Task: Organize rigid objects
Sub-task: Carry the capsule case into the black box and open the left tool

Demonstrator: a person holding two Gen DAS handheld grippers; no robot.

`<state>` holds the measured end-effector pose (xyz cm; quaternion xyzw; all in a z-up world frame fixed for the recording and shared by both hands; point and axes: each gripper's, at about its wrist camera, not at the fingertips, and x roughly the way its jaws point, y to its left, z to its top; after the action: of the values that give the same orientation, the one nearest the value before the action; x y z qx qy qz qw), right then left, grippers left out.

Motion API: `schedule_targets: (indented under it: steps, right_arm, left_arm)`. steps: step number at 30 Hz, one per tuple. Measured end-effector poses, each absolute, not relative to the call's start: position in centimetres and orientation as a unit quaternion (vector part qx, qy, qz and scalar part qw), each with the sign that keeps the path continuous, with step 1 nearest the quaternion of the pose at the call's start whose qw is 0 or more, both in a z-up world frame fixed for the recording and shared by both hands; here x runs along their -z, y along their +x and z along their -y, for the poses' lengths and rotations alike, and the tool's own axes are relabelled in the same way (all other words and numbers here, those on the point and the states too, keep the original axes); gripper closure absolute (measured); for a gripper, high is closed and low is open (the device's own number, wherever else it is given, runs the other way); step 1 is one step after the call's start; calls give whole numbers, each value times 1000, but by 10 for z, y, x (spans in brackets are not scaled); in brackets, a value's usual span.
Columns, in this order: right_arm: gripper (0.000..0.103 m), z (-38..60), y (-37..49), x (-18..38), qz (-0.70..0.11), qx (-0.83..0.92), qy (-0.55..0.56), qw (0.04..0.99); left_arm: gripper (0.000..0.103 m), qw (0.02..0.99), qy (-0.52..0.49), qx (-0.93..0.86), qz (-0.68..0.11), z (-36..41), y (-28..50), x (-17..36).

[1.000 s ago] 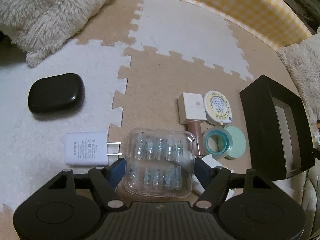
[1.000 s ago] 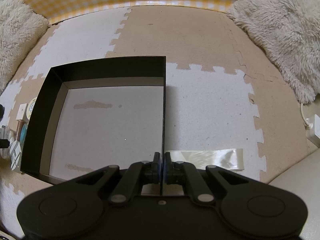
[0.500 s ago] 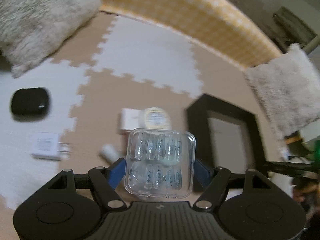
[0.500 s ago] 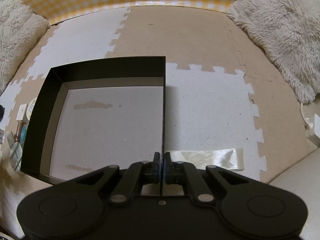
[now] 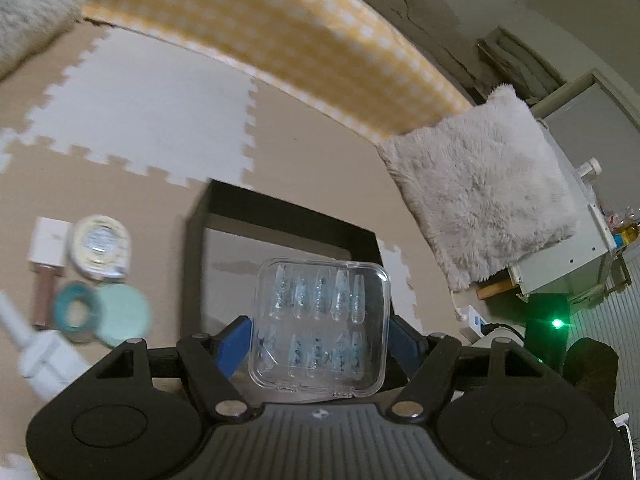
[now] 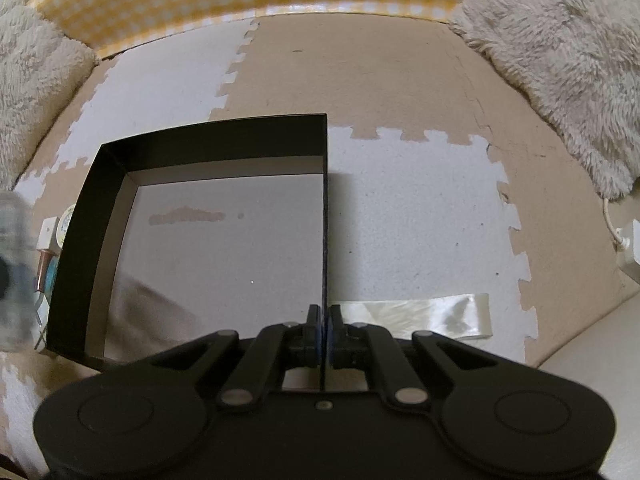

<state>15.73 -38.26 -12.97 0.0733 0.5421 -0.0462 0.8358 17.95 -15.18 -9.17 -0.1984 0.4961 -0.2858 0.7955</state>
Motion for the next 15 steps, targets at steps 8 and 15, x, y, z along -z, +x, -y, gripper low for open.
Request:
schedule_targets:
  steps: [8,15]
  right_arm:
    - [99,385,156,131,-540,43,83,837]
    - [99,384,156,130,-541,43,81,836]
  left_arm:
    - [29,792,-187,255,-523,208,207,118]
    - [29,801,-133,228,-537,245,237,140]
